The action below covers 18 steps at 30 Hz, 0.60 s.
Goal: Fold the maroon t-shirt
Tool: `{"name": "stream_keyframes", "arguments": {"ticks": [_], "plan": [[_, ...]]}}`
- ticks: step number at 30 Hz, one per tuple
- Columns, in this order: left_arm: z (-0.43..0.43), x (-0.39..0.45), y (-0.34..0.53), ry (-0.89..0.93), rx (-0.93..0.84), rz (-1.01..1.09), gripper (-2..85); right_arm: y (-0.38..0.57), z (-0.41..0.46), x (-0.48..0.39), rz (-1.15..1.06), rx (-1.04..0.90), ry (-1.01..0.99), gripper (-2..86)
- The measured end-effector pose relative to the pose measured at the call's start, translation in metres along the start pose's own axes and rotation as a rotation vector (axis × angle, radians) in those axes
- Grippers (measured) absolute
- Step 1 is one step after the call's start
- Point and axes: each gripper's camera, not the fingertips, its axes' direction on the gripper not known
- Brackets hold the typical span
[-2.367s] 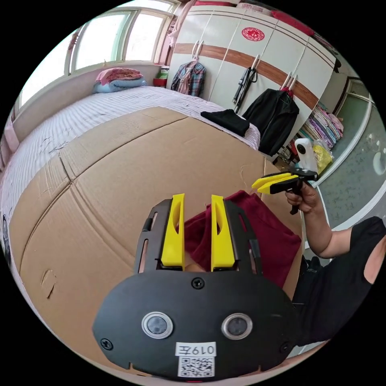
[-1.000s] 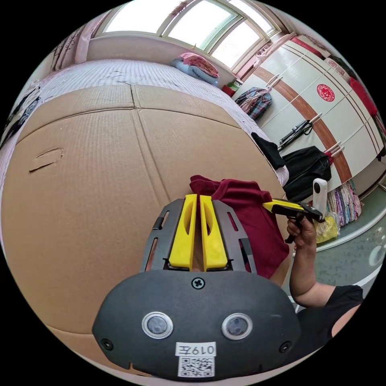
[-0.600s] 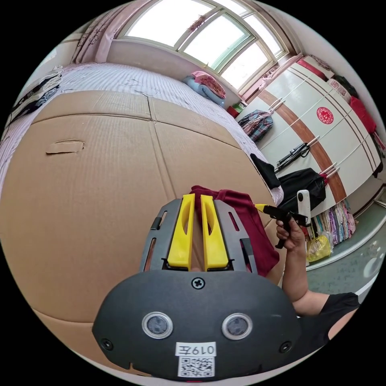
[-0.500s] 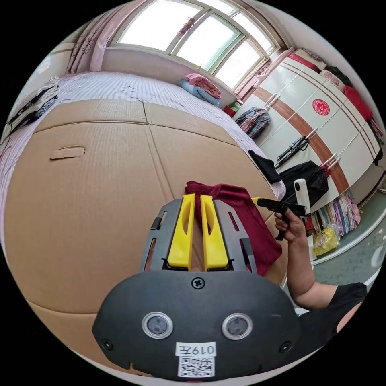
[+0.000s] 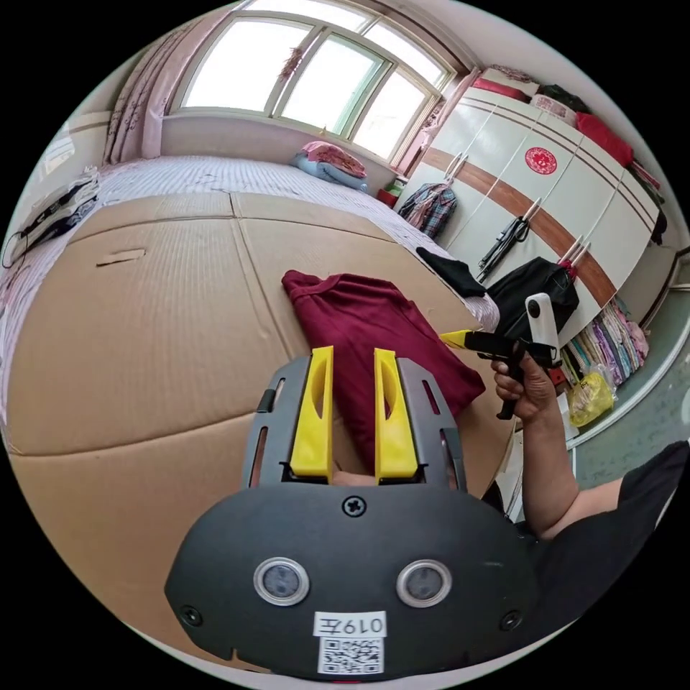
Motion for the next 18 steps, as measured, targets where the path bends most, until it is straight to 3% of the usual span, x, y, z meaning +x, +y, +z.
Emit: {"name": "stream_keyframes", "arguments": {"ticks": [5,10,18], "plan": [[-0.003,-0.007,0.022,-0.045,-0.014,-0.111,7.8,-0.001,-0.005,0.003,0.020,-0.054,-0.011,7.0],[0.011,-0.005,0.027,-0.067,-0.123,-0.137,6.0,-0.003,-0.006,0.008,0.045,-0.082,-0.022,5.5],[0.012,0.001,0.047,-0.056,-0.153,-0.112,2.1,0.013,-0.031,0.006,0.044,-0.046,-0.001,-0.1]]}}
